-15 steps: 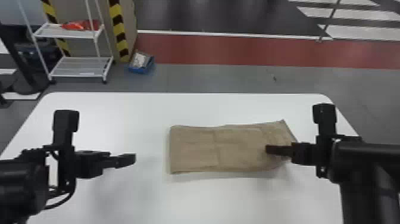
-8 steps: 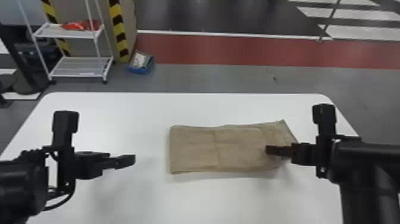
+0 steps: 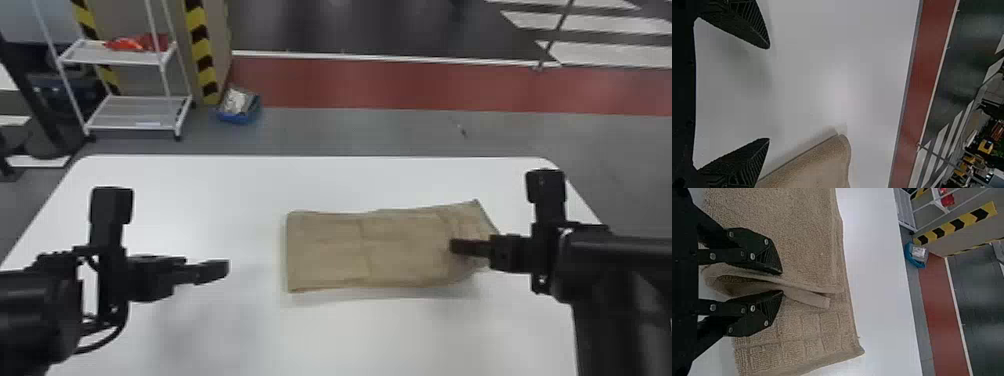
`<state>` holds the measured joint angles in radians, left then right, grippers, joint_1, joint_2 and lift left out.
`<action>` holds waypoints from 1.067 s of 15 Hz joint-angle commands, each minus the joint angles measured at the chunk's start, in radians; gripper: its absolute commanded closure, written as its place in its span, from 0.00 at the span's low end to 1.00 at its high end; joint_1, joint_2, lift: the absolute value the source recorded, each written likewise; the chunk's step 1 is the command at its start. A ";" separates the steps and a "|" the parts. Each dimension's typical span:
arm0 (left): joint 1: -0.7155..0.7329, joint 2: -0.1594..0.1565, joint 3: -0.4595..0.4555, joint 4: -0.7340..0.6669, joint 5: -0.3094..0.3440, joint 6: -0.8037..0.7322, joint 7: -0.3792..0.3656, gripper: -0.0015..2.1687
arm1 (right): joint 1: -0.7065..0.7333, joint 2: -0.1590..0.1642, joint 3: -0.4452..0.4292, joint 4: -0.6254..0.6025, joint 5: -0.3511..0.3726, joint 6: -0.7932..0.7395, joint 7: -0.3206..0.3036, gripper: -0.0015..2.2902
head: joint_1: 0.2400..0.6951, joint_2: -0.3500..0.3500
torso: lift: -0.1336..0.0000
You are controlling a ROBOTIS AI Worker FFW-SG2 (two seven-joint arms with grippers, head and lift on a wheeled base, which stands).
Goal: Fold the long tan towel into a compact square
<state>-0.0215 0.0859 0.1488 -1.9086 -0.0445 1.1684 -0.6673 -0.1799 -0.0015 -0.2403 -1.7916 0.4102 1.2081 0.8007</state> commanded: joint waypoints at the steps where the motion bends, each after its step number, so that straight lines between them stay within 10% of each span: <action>1: 0.002 0.000 0.000 0.000 0.000 0.000 -0.002 0.02 | -0.003 0.002 0.010 0.000 0.004 -0.003 -0.003 0.45 | 1.00 0.40 | 0.07; 16: 0.017 0.005 0.028 -0.026 0.006 0.003 -0.015 0.02 | -0.056 0.002 -0.051 -0.034 -0.122 -0.092 -0.006 0.45 | 1.00 0.43 | 0.07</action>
<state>-0.0045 0.0902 0.1761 -1.9314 -0.0383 1.1713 -0.6826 -0.2361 -0.0015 -0.2715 -1.8242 0.3099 1.1351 0.7935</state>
